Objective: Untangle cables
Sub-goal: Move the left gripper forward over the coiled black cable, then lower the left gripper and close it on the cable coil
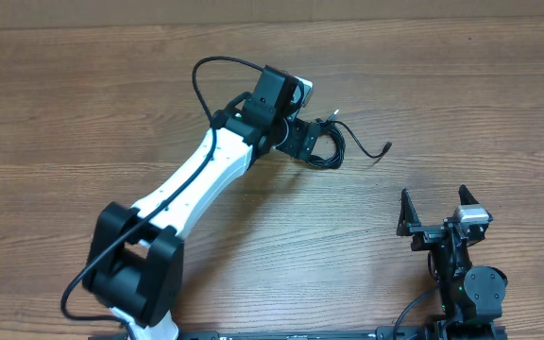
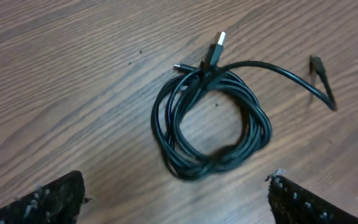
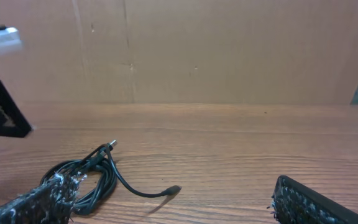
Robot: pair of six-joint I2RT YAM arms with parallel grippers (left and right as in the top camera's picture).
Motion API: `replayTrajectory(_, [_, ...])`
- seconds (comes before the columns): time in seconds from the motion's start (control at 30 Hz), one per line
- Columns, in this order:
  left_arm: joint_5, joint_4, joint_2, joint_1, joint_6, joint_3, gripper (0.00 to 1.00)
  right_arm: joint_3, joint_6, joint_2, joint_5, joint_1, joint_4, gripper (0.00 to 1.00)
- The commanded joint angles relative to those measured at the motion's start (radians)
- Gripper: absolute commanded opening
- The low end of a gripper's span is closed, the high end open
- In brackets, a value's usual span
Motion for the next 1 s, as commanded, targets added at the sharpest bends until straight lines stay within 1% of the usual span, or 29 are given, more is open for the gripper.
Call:
replayTrajectory(0.0, [-0.01, 0.026, 0.051, -0.002, 0.003, 0.02, 0.93, -0.01, -0.001, -0.01, -0.001, -0.005, 0.005, 1.0])
replayTrajectory(0.33, [-0.01, 0.121, 0.175, -0.002, 0.002, 0.02, 0.79, -0.01, -0.001, -0.01, -0.001, -0.005, 0.005, 1.0])
replayTrajectory(0.53, [-0.01, 0.155, 0.245, -0.002, -0.069, 0.02, 0.78, -0.01, -0.001, -0.01, -0.001, -0.005, 0.006, 1.0])
replayTrajectory(0.6, [-0.01, 0.156, 0.263, -0.002, -0.077, 0.02, 0.75, -0.01, -0.001, -0.01, -0.001, -0.005, 0.005, 1.0])
replayTrajectory(0.63, [-0.01, 0.152, 0.266, -0.002, -0.08, 0.02, 0.72, -0.01, -0.001, -0.01, -0.001, -0.005, 0.006, 1.0])
replayTrajectory(0.67, [-0.011, 0.147, 0.271, -0.002, -0.083, 0.02, 0.62, -0.01, -0.001, -0.01, -0.001, -0.005, 0.006, 1.0])
replayTrajectory(0.73, [-0.01, 0.142, 0.271, -0.001, -0.083, 0.02, 0.41, -0.01, -0.001, -0.01, -0.001, -0.005, 0.005, 1.0])
replayTrajectory(0.77, [-0.01, 0.142, 0.27, 0.0, -0.083, 0.02, 0.29, -0.01, -0.001, -0.01, -0.001, -0.005, 0.006, 1.0])
replayTrajectory(0.8, [-0.01, 0.141, 0.27, 0.0, -0.083, 0.02, 0.14, -0.01, -0.001, -0.01, -0.001, -0.005, 0.005, 1.0])
replayTrajectory(0.83, [-0.011, 0.138, 0.269, 0.0, -0.083, 0.02, 0.04, -0.01, -0.001, -0.01, -0.001, -0.005, 0.006, 1.0])
replayTrajectory(0.9, [-0.011, 0.108, 0.263, 0.002, -0.083, 0.024, 0.04, -0.01, -0.001, -0.01, -0.001, -0.005, 0.006, 1.0])
replayTrajectory(0.97, [-0.021, 0.039, 0.249, 0.005, -0.083, 0.037, 0.04, -0.01, -0.001, -0.01, -0.001, -0.005, 0.005, 1.0])
